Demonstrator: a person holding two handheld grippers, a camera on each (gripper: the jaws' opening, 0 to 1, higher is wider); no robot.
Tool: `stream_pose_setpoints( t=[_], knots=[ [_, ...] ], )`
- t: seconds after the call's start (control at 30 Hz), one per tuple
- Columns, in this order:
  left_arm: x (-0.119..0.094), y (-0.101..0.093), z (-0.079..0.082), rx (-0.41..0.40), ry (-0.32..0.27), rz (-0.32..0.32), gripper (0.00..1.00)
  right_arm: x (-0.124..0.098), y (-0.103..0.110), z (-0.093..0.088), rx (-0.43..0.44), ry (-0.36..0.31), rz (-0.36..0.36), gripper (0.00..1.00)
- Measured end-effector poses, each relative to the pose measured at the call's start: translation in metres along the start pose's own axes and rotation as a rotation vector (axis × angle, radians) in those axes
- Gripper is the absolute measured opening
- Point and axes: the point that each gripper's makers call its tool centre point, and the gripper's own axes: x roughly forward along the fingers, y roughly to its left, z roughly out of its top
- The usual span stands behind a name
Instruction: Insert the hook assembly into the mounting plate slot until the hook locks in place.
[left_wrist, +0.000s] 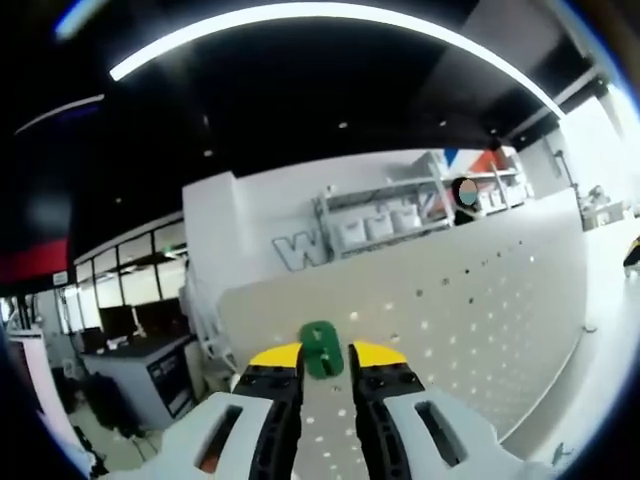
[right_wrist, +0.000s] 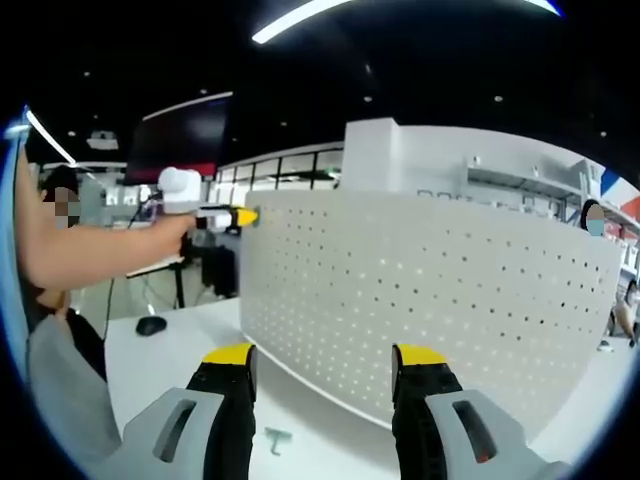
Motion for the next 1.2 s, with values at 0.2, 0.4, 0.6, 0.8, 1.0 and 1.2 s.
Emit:
stream_pose_setpoints(
  t=[0.2,0.4,0.6,0.8,1.0,1.2],
  knots=[
    [-0.012,-0.001,0.005,-0.011,0.001,0.010,0.29,-0.001,0.004,0.003,-0.003,-0.004,0.010,0.54],
    [-0.029,-0.007,0.007,-0.008,0.000,-0.003,0.27,-0.001,0.009,0.003,-0.005,-0.005,0.020,0.54],
    [-0.045,-0.004,0.003,-0.026,0.005,0.003,0.26,-0.002,0.012,0.007,-0.013,-0.013,0.028,0.54],
    [-0.062,-0.006,-0.002,-0.036,0.015,-0.001,0.26,-0.001,0.015,0.009,-0.016,-0.019,0.037,0.54],
    [-0.077,-0.012,-0.006,-0.052,0.029,-0.017,0.26,-0.001,0.021,0.012,-0.019,-0.026,0.048,0.54],
    [-0.097,-0.022,-0.008,-0.067,0.031,-0.032,0.26,-0.003,0.028,0.012,-0.023,-0.029,0.057,0.54]
  ],
)
